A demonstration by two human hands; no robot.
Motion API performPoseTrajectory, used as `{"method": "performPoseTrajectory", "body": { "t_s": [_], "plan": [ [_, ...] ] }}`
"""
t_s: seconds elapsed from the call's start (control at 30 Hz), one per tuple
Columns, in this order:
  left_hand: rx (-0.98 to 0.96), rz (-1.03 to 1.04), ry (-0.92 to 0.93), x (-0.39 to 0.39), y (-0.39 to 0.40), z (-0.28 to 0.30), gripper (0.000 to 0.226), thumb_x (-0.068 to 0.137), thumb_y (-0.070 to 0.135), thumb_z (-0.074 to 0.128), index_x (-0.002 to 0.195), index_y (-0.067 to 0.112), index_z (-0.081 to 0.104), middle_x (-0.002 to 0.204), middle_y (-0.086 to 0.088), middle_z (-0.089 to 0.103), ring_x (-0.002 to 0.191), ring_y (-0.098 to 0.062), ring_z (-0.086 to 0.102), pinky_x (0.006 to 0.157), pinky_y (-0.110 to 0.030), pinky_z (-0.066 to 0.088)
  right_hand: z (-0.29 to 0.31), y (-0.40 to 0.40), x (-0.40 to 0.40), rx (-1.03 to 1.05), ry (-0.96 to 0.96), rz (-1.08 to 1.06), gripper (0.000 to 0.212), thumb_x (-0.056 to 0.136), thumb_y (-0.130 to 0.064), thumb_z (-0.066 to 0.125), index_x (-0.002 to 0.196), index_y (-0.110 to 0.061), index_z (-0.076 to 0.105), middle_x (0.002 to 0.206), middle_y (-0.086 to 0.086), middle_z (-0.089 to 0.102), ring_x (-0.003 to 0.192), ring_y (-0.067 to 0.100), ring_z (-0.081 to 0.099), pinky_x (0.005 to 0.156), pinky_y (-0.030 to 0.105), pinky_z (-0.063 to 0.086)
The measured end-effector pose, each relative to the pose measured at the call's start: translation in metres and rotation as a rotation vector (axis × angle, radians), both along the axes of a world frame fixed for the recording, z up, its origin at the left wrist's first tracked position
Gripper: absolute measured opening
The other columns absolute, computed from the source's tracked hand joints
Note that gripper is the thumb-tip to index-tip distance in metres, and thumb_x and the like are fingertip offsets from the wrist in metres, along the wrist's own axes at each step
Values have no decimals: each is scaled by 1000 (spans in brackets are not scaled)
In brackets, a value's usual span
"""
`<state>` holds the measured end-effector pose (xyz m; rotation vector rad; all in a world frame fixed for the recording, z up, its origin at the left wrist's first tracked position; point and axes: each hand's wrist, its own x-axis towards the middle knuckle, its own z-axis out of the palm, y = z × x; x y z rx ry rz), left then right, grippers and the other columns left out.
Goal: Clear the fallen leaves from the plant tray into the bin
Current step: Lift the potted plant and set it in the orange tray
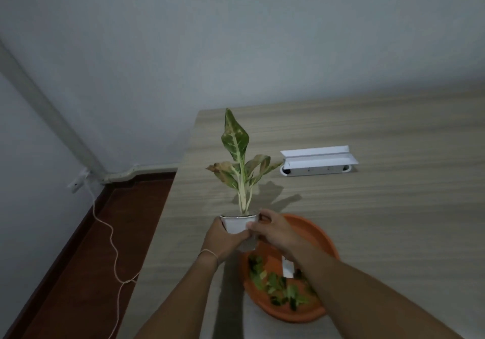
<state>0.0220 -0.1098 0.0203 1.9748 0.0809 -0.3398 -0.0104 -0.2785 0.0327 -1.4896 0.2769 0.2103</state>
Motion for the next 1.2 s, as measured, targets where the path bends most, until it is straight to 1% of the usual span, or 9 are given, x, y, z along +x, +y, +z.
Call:
{"method": "performPoseTrajectory", "body": {
  "t_s": [0.2,0.33,0.47,0.57,0.67,0.87,1.03,1.1,1.2],
  "plan": [
    [9,-222,-105,-8,-57,-4,57,55,37,86,110,31,71,105,10,76,97,-8,71,83,-41,61,-13,-63,-18,-94,-32,9,44,84,-2,74,114,-17,46,96,-18,50,83,-8,50,55,1,46],
    [86,-343,-162,-8,-80,-20,34,64,35,81,97,31,74,93,7,78,88,-11,73,74,-45,61,-42,-84,-24,-156,-25,-24,56,71,-12,86,116,-20,53,114,-3,65,101,10,66,74,18,55],
    [98,-340,-213,-15,-86,-36,41,60,23,83,98,37,72,95,7,77,88,-10,73,74,-44,62,-61,-91,-36,-208,-48,-53,68,63,-23,91,120,-23,55,119,-4,68,108,11,67,85,27,57],
    [123,-378,-275,-21,-95,-35,31,74,19,79,103,26,73,98,11,76,90,3,70,77,-27,60,-72,-90,-39,-228,-73,-72,57,76,-10,81,125,-17,53,119,-5,67,109,8,66,81,18,56],
    [143,-353,-288,-24,-100,-35,28,73,6,79,81,30,66,76,26,62,76,21,60,61,1,44,-77,-89,-42,-234,-79,-79,59,75,-16,84,124,-21,51,120,-8,65,105,-1,65,81,17,56],
    [145,-411,-299,23,-75,-192,63,77,71,60,134,52,43,136,28,50,128,4,49,105,-9,36,-89,-90,-45,-229,-70,-88,63,71,-4,86,121,-14,49,121,4,65,102,6,68,78,23,58],
    [148,-421,-183,-20,-96,-78,46,90,21,68,134,22,53,130,19,49,120,6,46,98,6,28,-90,-89,-46,-254,-96,-88,64,73,-5,84,125,-12,47,119,-2,65,99,-4,66,78,17,57],
    [193,-446,-169,-21,-90,-80,51,82,34,74,130,30,56,130,19,55,116,6,49,105,-10,39,-91,-89,-47,-312,-109,-73,68,72,-13,86,127,-18,47,119,-7,65,104,-4,64,83,18,57],
    [177,-332,-122,-20,-64,-76,83,55,50,88,128,36,53,121,20,63,112,5,58,89,-6,47,-91,-91,-57,-399,-70,-35,81,67,-30,88,134,-29,43,126,-14,60,117,0,58,91,24,56]
  ]
}}
